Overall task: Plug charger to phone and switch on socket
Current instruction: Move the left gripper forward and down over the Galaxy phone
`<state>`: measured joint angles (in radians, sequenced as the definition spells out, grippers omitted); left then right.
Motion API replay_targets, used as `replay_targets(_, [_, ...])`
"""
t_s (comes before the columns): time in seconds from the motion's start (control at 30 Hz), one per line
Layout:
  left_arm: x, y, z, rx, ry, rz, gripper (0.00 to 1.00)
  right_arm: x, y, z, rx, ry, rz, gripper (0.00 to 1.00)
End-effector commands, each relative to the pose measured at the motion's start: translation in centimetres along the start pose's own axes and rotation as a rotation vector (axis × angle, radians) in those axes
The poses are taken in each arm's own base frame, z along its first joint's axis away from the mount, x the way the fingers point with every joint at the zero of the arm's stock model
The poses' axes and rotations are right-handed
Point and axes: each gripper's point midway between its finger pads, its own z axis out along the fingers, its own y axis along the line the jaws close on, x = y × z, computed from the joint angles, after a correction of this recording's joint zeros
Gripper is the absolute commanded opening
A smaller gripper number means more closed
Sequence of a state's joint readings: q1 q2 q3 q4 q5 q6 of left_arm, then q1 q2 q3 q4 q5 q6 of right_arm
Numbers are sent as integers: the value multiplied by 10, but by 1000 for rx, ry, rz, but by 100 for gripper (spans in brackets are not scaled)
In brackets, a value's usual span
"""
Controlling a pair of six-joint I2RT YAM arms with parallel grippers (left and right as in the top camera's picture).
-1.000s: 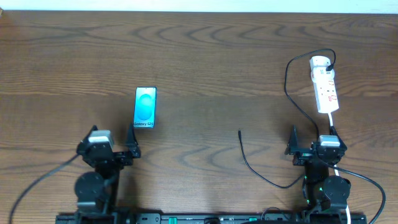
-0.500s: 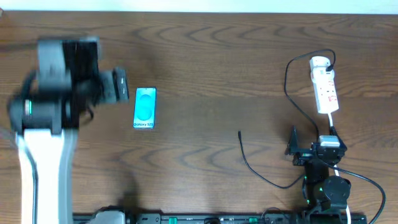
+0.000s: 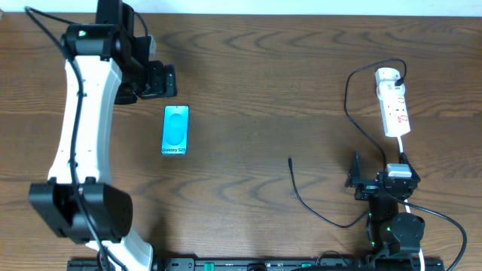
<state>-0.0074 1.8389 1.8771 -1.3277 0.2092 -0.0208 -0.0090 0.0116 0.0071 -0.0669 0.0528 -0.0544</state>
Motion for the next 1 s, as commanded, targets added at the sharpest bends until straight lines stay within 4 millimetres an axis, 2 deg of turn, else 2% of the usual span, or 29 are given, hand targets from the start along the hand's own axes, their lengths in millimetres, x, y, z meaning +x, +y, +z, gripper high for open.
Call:
replay_targets(0.0, [-2,1,15,10,42,5,37,1,-2,0,8,0,16,99])
replay_targets(0.03, [-3,2,20,10,51,3,35,1,-2,0,8,0,16,99])
replay_targets(0.1, [-5,3,28,9,63,1,96,1,-2,0,8,0,16,99])
replay_targets(0.13, [-6,4,32,9,66,1,99,1,-2,0,8,0,16,99])
replay_targets(0.4, [-12,6,53,8,76,0,98,1,-2,0,8,0,16,99])
replay_targets(0.7, [-3,15,72,-30,116,-3,98,1,-2,0,8,0,16,99])
replay_targets(0.97, [16,17,118,-43,147,17,98,1,-2,0,8,0,16,99])
